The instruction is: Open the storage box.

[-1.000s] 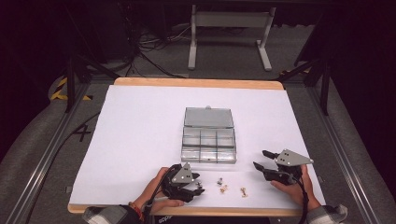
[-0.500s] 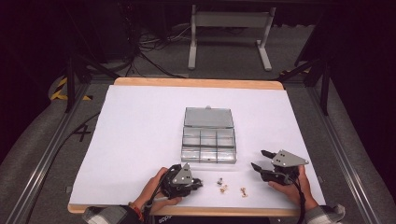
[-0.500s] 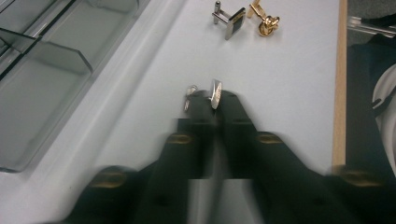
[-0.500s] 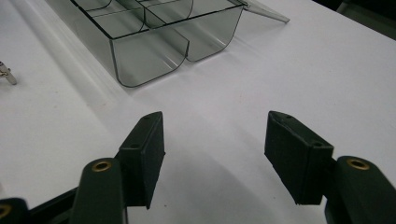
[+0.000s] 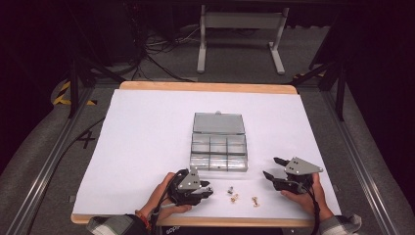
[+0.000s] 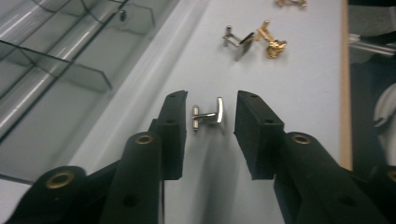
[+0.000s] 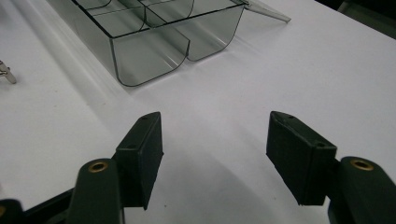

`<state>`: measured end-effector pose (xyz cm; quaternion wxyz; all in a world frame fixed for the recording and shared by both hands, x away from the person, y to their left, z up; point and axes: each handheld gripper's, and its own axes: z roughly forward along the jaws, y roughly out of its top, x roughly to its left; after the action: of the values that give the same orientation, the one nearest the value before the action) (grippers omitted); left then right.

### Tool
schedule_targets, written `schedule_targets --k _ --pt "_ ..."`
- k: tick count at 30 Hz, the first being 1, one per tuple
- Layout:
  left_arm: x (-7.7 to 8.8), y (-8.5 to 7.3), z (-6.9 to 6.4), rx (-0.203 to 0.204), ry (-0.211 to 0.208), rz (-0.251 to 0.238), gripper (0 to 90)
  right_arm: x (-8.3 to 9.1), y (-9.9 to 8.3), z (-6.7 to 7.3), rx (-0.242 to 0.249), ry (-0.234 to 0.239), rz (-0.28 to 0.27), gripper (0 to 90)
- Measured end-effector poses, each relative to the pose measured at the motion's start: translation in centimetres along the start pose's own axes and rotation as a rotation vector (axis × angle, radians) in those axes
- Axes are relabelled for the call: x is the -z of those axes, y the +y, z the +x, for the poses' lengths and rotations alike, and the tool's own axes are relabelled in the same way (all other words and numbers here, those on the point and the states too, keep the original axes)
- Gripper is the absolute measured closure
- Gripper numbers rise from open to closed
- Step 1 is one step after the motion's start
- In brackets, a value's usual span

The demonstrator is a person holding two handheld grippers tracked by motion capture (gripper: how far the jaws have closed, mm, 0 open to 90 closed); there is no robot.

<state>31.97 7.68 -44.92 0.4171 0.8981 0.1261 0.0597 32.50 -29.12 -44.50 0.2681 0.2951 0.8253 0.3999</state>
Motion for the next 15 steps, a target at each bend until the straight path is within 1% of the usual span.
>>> schedule_targets --k 1,3,4,5,8,10,11,12,15 --pt "-0.2 0.1 0.1 0.003 -0.007 0.006 62.1 0.0 0.0 0.0 0.0 0.0 0.003 37.1" --pt "-0.5 0.3 0.2 -0.014 -0.002 0.032 58.7 -0.1 0.0 0.0 0.001 -0.001 0.004 36.9" --pt "-0.8 0.3 0.1 -0.016 -0.013 0.032 58.3 -0.1 0.0 0.0 0.004 -0.003 0.006 36.8" --pt "-1.0 0.3 0.2 -0.031 -0.009 0.047 58.3 -0.1 0.0 0.0 0.001 -0.001 0.002 36.8" --pt "-1.2 0.3 0.3 -0.016 -0.022 0.046 58.9 -0.1 0.0 0.0 0.001 -0.001 0.006 36.5" --pt "-1.3 0.3 0.4 -0.011 -0.022 0.04 60.0 -0.1 0.0 0.0 0.006 -0.001 0.015 36.4" --pt "-1.2 0.2 0.4 -0.011 -0.025 0.042 62.1 -0.2 0.0 0.1 0.011 -0.001 0.018 36.3" --pt "-1.2 0.2 0.4 -0.011 -0.025 0.042 68.7 -0.2 0.0 0.1 0.011 -0.001 0.018 36.3" --pt "-1.1 0.3 0.3 -0.034 -0.024 0.05 70.2 -0.2 0.1 0.2 0.022 -0.001 0.018 36.2"
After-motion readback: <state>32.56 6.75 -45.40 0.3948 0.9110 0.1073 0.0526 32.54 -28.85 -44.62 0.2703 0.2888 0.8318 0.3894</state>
